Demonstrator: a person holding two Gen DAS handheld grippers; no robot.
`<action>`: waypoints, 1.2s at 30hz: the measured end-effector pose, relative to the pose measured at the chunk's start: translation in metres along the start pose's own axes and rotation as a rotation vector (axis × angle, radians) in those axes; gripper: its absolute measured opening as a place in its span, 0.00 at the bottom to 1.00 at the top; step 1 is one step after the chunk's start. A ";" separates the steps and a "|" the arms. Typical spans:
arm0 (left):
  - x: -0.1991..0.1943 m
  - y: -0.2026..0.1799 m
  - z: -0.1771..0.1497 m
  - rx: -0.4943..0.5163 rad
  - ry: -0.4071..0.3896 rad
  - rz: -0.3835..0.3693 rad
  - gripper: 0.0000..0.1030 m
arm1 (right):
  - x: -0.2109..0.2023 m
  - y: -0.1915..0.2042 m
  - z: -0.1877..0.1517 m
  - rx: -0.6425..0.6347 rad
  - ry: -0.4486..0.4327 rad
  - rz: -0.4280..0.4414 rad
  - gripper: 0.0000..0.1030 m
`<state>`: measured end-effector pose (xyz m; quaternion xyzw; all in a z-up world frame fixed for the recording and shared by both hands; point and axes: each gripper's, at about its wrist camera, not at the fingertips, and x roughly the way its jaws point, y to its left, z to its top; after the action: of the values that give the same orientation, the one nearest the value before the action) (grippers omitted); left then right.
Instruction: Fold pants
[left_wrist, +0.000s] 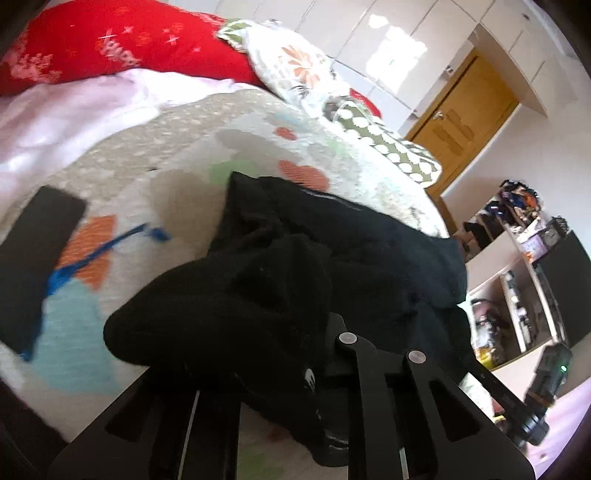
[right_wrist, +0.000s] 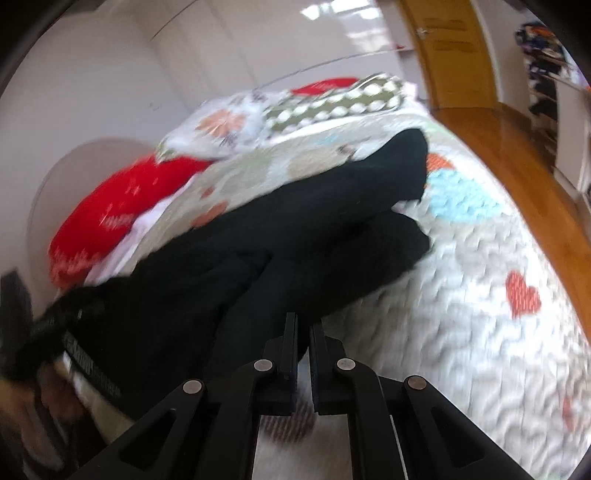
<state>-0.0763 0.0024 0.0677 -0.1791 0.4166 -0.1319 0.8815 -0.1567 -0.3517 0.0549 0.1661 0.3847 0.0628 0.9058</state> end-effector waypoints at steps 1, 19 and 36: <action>0.002 0.007 -0.003 -0.007 0.009 0.018 0.13 | -0.001 0.003 -0.007 -0.023 0.014 -0.004 0.05; 0.024 0.014 -0.025 0.024 0.048 0.138 0.13 | 0.037 -0.081 0.026 0.225 -0.054 -0.066 0.44; 0.021 0.010 -0.027 0.041 0.065 0.122 0.15 | -0.082 -0.126 -0.040 0.217 -0.034 -0.369 0.26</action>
<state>-0.0833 -0.0017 0.0331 -0.1310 0.4524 -0.0923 0.8773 -0.2444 -0.4798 0.0408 0.1903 0.3978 -0.1488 0.8851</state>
